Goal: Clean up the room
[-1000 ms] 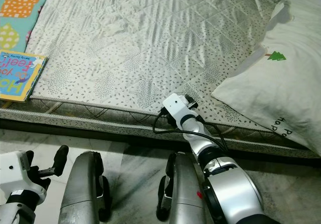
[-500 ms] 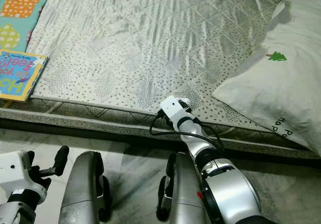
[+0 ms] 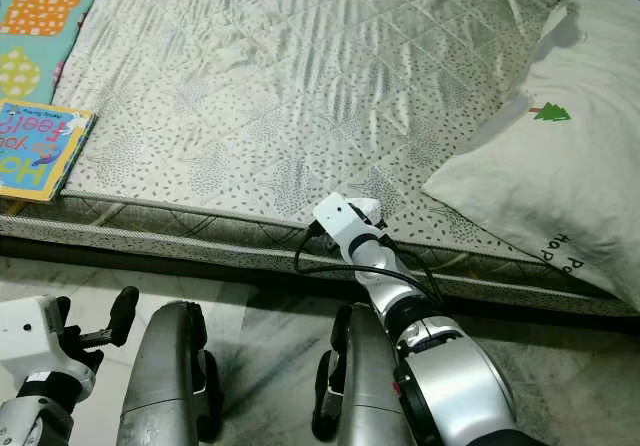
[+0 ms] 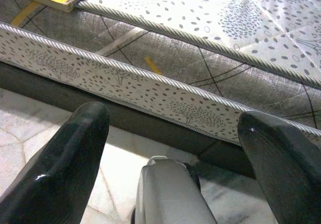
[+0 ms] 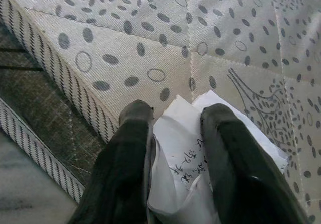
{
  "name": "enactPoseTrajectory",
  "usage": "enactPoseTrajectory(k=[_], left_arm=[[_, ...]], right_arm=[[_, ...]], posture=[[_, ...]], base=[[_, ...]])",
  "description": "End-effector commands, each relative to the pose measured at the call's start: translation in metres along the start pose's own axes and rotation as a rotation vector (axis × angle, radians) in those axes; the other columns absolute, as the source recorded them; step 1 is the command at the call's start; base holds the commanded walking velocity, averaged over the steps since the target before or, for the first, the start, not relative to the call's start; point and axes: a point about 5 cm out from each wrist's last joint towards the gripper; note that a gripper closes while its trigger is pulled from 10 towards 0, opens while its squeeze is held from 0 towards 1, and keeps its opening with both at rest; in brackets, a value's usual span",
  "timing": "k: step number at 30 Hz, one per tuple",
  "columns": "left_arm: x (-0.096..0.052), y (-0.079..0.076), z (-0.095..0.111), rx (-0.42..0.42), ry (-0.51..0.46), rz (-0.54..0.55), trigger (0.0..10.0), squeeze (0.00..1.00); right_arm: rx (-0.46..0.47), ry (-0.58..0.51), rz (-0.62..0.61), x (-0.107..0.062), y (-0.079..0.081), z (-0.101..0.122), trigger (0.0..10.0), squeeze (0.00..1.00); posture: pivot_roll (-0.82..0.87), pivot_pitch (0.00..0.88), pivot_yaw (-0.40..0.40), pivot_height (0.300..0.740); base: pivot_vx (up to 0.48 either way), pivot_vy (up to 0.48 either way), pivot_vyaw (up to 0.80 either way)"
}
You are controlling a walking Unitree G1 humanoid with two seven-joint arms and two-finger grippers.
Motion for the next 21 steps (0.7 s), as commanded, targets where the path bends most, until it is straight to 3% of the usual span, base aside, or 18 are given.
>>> enactPoseTrajectory(k=[1, 21], left_arm=[[-0.0027, 0.0064, -0.0057, 0.011, 0.028, 0.026, 10.0, 0.0], [-0.0023, 0.0067, -0.0053, 0.009, 0.022, 0.031, 10.0, 0.0]], right_arm=[[0.001, 0.027, 0.023, -0.0024, 0.007, -0.0085, 0.0, 0.0], [0.002, 0.013, 0.023, -0.0019, 0.0078, -0.0055, 0.0, 0.0]], posture=[[0.18, 0.333, -0.075, 0.59], [0.18, 0.337, -0.077, 0.59]], base=[[0.0, 0.0, 0.0], [0.0, 0.0, 0.0]])
Point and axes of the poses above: a point about 5 cm out from each wrist's last joint towards the gripper, its own x axis pointing out of the wrist towards the gripper, its own z axis along the axis of the wrist's last joint, y = z × x, and after that the axes turned 10 degrees about -x, right-handed
